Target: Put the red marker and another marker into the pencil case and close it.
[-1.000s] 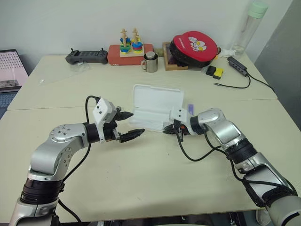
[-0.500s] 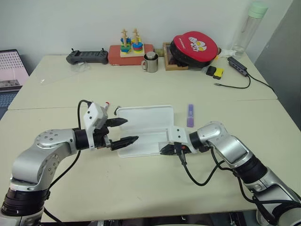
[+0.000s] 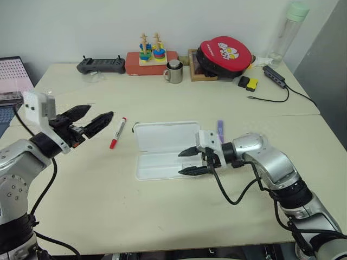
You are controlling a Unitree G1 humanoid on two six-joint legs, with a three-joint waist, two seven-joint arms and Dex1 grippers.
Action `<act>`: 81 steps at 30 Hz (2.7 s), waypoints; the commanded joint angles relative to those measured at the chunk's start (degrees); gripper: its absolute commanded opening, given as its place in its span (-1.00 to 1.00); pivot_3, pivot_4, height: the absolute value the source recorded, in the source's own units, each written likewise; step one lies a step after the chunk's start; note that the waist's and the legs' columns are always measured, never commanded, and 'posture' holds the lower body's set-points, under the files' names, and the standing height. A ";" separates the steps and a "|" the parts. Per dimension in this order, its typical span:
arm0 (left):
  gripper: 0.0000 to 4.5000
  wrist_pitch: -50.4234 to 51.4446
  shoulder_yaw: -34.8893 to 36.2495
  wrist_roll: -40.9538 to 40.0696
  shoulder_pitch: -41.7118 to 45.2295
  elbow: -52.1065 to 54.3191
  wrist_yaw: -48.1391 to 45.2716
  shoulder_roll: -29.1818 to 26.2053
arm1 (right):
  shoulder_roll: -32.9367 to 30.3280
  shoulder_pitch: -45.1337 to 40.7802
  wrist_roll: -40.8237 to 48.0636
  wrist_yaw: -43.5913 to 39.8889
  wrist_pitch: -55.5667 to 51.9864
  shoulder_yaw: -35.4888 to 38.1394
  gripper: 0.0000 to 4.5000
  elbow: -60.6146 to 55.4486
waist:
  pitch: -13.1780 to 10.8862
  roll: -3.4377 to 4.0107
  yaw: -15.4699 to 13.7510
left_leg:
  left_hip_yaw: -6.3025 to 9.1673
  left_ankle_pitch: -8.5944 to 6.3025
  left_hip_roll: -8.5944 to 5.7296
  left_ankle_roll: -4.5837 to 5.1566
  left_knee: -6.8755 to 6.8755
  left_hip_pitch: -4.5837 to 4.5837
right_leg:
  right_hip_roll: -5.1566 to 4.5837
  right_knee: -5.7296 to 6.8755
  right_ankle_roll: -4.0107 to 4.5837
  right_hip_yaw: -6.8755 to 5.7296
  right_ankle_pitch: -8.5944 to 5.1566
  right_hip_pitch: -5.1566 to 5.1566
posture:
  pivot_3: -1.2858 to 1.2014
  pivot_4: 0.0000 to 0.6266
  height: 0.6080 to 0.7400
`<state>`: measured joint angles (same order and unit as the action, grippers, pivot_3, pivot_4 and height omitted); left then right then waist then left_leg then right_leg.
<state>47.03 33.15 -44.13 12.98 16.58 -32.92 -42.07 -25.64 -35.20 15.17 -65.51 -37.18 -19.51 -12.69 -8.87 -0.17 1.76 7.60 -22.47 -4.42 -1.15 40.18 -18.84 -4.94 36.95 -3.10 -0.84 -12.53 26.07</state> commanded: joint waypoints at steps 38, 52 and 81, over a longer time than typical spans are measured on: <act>-0.81 -7.36 -20.29 25.77 12.74 -37.35 6.02 3.15 | 7.48 -10.37 13.25 16.51 -4.37 11.42 1.00 -2.84 | 0.17 -0.27 1.51 | -0.01 0.01 -0.07 -0.01 0.00 0.03 | -0.03 0.13 0.01 -0.06 0.01 0.07 | 0.03 -0.52 1.00; -0.82 -7.33 -22.25 4.32 20.60 -7.30 -17.79 2.83 | -1.74 -5.12 23.72 12.75 -10.53 17.02 1.00 -9.81 | 0.14 -0.35 0.13 | 0.35 -0.03 -0.20 -0.02 0.66 -0.59 | -0.24 0.02 -0.08 -0.20 0.06 0.08 | 0.03 -0.52 1.00; 0.11 -32.88 -50.09 34.78 22.82 -23.91 -38.83 1.91 | -14.07 7.88 18.80 18.51 -11.99 12.20 1.00 -18.70 | 0.05 -0.30 -0.36 | 0.00 -0.04 -0.08 0.01 0.60 -0.34 | -0.04 0.09 -0.11 -0.06 0.09 0.03 | 0.03 -0.52 1.00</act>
<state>15.21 -17.92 -9.99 34.85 -8.00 -71.27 -39.62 -39.27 -27.46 33.90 -47.33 -49.56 -8.02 -29.27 -8.81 -0.46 1.41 7.60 -22.51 -4.51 -1.14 40.78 -19.19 -4.98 37.04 -3.20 -0.90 -12.44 26.09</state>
